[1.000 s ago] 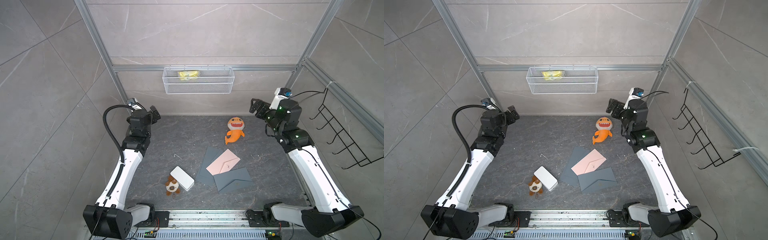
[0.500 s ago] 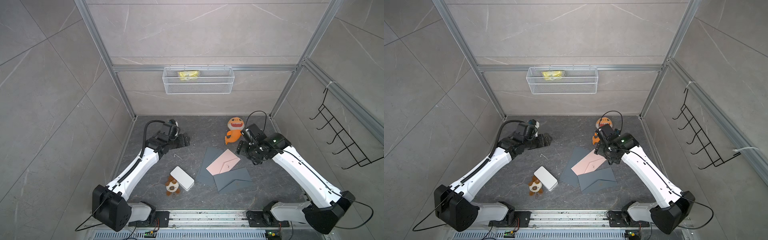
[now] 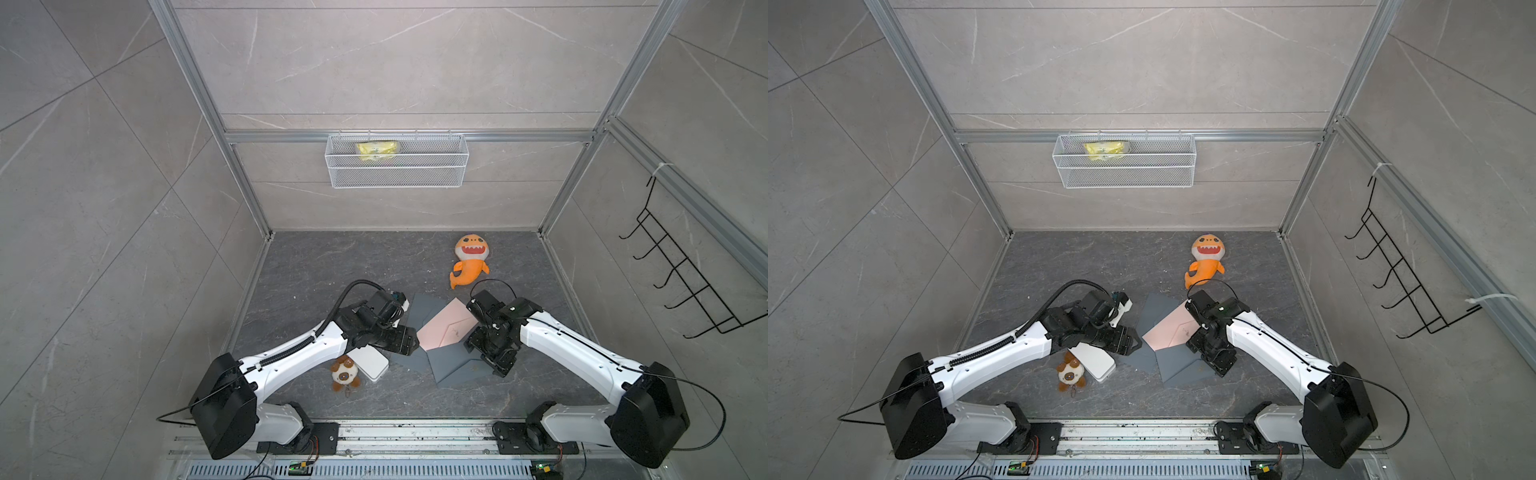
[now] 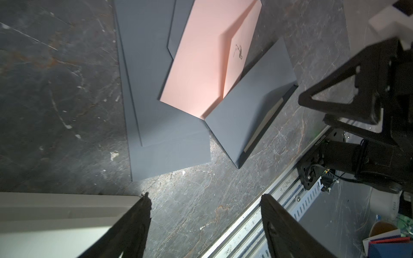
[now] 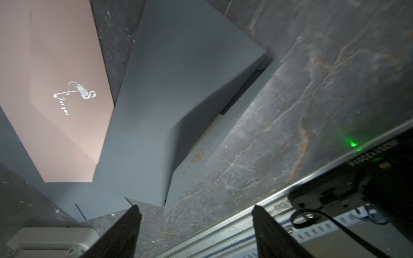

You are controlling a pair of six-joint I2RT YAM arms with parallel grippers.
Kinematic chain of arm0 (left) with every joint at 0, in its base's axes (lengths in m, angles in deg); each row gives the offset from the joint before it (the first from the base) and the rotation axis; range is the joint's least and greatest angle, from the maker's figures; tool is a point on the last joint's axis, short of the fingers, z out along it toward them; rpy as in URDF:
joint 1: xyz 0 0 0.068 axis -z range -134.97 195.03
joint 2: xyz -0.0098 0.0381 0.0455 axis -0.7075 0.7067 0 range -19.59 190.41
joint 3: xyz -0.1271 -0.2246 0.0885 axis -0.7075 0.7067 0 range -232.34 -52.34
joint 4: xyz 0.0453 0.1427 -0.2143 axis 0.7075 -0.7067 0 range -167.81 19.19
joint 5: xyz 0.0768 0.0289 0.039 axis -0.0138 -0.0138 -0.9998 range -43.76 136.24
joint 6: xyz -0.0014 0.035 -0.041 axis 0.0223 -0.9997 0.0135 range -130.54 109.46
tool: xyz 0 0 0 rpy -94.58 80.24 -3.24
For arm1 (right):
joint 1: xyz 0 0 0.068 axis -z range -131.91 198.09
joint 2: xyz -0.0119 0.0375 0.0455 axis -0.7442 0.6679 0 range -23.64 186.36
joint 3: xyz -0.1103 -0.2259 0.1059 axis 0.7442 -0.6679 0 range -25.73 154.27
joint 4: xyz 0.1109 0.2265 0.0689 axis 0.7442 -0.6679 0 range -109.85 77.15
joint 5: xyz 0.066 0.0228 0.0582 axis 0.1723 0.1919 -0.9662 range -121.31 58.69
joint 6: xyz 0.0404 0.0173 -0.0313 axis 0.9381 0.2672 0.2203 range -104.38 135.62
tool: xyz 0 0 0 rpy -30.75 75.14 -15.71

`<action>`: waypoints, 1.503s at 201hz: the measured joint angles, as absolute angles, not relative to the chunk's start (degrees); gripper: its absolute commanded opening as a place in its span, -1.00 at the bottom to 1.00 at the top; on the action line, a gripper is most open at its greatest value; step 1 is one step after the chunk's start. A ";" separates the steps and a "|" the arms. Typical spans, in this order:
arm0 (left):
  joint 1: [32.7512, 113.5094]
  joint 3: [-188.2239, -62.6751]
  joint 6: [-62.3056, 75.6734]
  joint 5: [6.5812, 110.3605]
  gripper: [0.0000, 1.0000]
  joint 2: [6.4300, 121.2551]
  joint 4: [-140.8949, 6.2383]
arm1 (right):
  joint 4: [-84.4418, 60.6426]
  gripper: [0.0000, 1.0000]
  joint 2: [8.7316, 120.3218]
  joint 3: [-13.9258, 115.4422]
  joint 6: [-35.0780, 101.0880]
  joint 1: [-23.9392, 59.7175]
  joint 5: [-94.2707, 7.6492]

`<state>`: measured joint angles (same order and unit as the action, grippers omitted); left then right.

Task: Take the letter paper out of the envelope
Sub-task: Pick up the envelope from the center of the board.

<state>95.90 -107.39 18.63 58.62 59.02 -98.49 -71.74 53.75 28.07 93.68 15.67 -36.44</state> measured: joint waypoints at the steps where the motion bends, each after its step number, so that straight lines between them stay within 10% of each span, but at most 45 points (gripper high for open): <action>1: 96.06 -107.39 18.63 58.60 0.59 59.13 -98.47 | -71.59 0.59 53.81 28.02 93.75 15.69 -36.55; 144: 100.67 -107.41 19.70 56.90 0.53 63.28 -96.90 | -61.84 0.39 59.98 19.50 98.14 15.62 -41.22; 245: 100.71 -107.85 19.70 56.79 0.50 63.28 -96.92 | -63.05 -1.00 61.27 19.15 97.53 15.62 -38.84; 302: 100.76 -111.59 20.16 56.70 0.53 63.44 -97.05 | -77.38 -1.00 60.11 34.08 94.91 15.54 -26.82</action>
